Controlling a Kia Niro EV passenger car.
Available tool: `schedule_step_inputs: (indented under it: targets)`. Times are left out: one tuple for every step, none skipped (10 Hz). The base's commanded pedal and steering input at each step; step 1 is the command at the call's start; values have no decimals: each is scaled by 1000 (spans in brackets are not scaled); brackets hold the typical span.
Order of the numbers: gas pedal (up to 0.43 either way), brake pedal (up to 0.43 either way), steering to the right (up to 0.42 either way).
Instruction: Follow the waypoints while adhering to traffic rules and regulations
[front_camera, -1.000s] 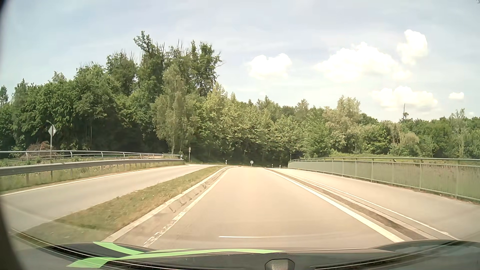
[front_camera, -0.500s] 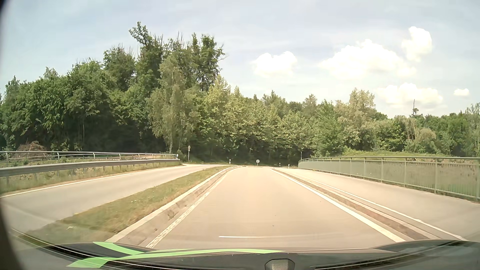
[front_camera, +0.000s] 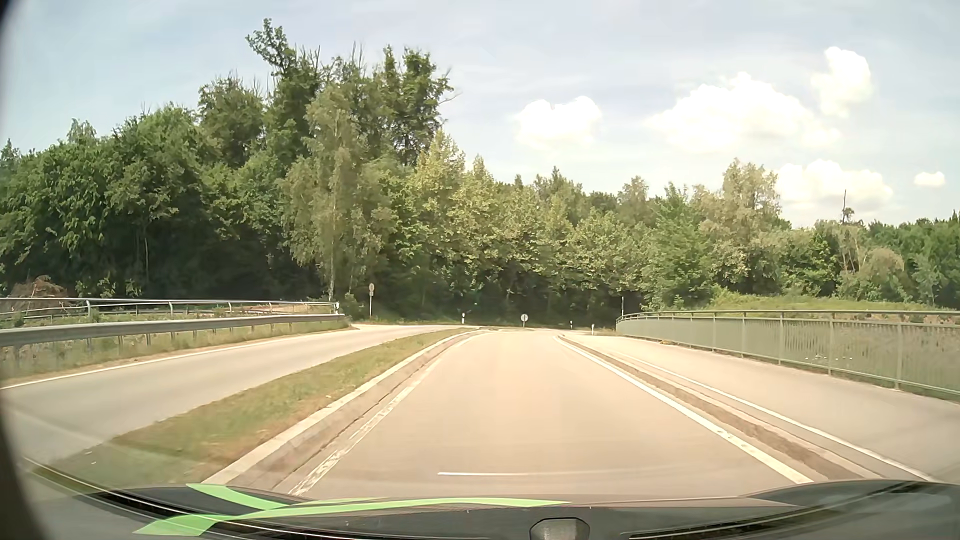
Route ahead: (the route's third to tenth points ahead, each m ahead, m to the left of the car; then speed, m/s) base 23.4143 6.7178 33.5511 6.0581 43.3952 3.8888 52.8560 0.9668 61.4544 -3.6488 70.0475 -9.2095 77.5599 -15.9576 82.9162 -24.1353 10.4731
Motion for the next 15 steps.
schedule_step_inputs:
  targets:
    - [8,0,-10]
    - [8,0,-10]
    - [8,0,-9]
    - [8,0,-9]
    - [8,0,-9]
    - [8,0,-9]
    - [8,0,-8]
    - [8,0,-8]
    - [0,0,-7]
    - [0,0,-7]
    - [0,0,-7]
    - [0,0,-6]
    - [0,0,-6]
    - [0,0,-5]
    - [0,0,-4]
